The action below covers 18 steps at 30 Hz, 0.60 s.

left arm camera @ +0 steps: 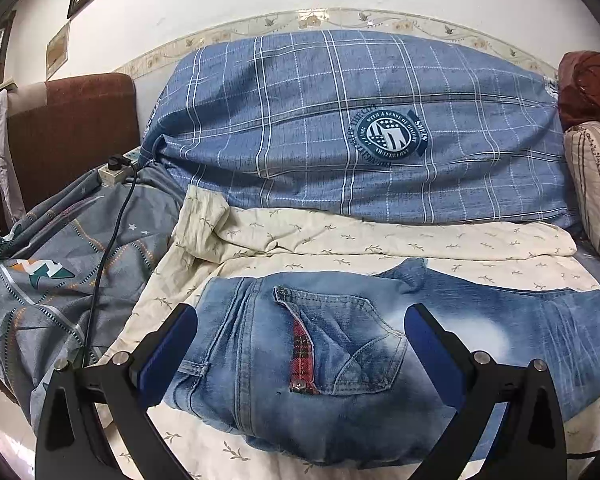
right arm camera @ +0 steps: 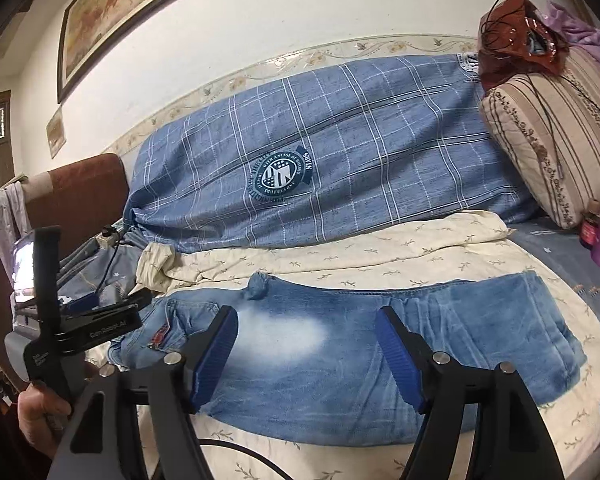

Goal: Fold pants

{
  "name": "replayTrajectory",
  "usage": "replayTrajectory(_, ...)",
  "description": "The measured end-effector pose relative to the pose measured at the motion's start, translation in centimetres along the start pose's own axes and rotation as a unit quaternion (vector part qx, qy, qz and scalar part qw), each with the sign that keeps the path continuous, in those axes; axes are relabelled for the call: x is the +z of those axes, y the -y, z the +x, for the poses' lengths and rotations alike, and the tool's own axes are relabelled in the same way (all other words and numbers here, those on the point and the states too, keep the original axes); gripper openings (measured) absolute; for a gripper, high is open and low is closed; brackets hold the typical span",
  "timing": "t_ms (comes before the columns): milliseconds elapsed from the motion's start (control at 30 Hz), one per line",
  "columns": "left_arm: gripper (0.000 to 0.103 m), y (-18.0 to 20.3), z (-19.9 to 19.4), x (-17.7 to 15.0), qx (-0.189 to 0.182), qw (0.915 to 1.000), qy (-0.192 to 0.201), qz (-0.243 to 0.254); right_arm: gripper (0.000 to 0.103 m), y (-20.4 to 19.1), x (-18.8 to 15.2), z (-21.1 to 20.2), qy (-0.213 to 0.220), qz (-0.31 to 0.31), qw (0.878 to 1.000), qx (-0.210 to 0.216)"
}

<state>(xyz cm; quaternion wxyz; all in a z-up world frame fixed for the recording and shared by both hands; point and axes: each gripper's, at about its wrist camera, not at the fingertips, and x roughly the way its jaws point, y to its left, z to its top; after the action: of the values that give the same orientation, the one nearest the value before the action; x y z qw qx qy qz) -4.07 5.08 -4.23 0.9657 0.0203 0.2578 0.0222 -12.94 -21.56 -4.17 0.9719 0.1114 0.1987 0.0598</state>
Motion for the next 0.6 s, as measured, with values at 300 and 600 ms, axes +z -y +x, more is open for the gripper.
replayTrajectory(300,0.103,0.5,-0.5,-0.4,-0.017,0.9997,0.009,0.012,0.075,2.3,-1.1,4.1,-0.083,0.065,0.994,-0.014)
replayTrajectory(600,0.103,1.6,0.2,-0.6,-0.035,0.9992,-0.007,0.018,0.075,4.1,-1.4,5.7,-0.109,0.085,0.99,-0.036)
